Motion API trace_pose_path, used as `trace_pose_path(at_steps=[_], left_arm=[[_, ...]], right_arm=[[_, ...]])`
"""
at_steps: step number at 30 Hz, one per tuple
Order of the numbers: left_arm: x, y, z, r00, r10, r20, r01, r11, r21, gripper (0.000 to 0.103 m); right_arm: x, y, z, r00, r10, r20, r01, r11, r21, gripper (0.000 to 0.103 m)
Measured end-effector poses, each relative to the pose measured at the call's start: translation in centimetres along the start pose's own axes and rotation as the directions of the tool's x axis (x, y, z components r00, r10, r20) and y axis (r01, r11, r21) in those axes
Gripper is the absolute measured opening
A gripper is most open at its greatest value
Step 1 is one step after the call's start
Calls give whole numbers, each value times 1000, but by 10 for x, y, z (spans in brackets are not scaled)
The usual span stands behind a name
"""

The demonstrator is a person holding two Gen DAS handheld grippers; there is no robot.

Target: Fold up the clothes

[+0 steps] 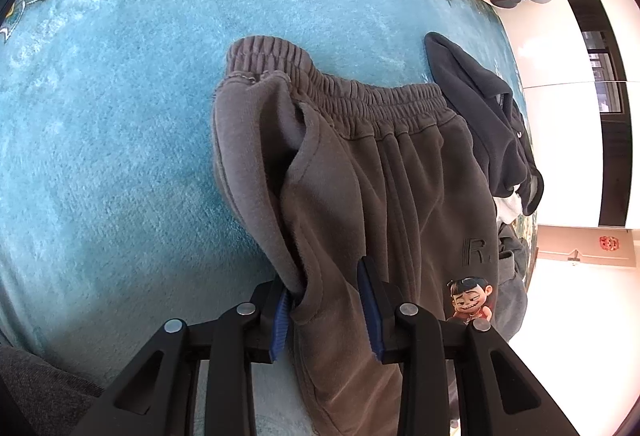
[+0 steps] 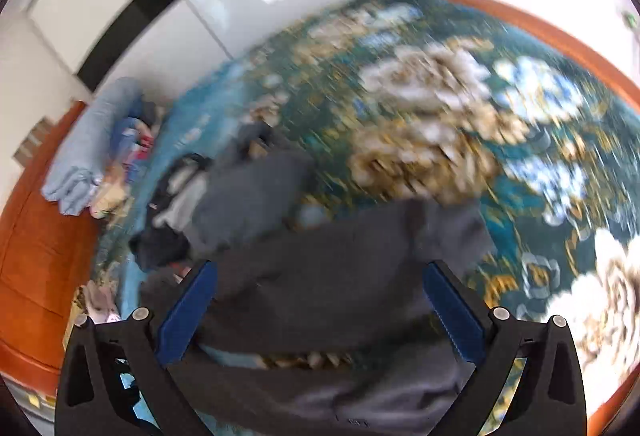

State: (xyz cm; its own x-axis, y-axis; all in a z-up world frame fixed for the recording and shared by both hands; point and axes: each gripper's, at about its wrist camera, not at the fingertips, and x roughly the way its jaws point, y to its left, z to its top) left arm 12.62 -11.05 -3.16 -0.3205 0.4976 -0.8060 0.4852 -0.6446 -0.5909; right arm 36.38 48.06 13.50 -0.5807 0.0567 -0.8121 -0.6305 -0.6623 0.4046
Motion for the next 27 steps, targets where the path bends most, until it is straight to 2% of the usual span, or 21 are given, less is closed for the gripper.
trace_pose_path(at_steps=[4, 6, 10, 14, 20, 25, 27], left_arm=[[1, 1, 1, 1000, 0, -4, 0, 1000, -1, 35], [2, 0, 1, 1000, 4, -5, -4, 1000, 2, 35], [5, -1, 1, 1000, 7, -7, -7, 1000, 5, 35], [3, 2, 2, 1000, 2, -11, -2, 1000, 1, 35], [2, 4, 2, 1000, -5, -9, 5, 1000, -6, 35], [4, 2, 2, 1000, 4, -2, -4, 1000, -1, 35], [4, 2, 2, 1000, 12, 3, -13, 1000, 5, 33]], right_arm=[[14, -53, -34, 985, -77, -153, 100, 984, 144, 97], [19, -80, -54, 968, -109, -225, 156, 967, 202, 89], [33, -126, -96, 938, -89, -336, 209, 917, 340, 85], [52, -134, -118, 936, 14, -350, 146, 894, 425, 80], [70, -126, -125, 937, 176, -301, -12, 879, 476, 77], [72, -133, -134, 928, 250, -275, -76, 852, 518, 77], [71, -137, -136, 928, 263, -263, -86, 840, 535, 72]])
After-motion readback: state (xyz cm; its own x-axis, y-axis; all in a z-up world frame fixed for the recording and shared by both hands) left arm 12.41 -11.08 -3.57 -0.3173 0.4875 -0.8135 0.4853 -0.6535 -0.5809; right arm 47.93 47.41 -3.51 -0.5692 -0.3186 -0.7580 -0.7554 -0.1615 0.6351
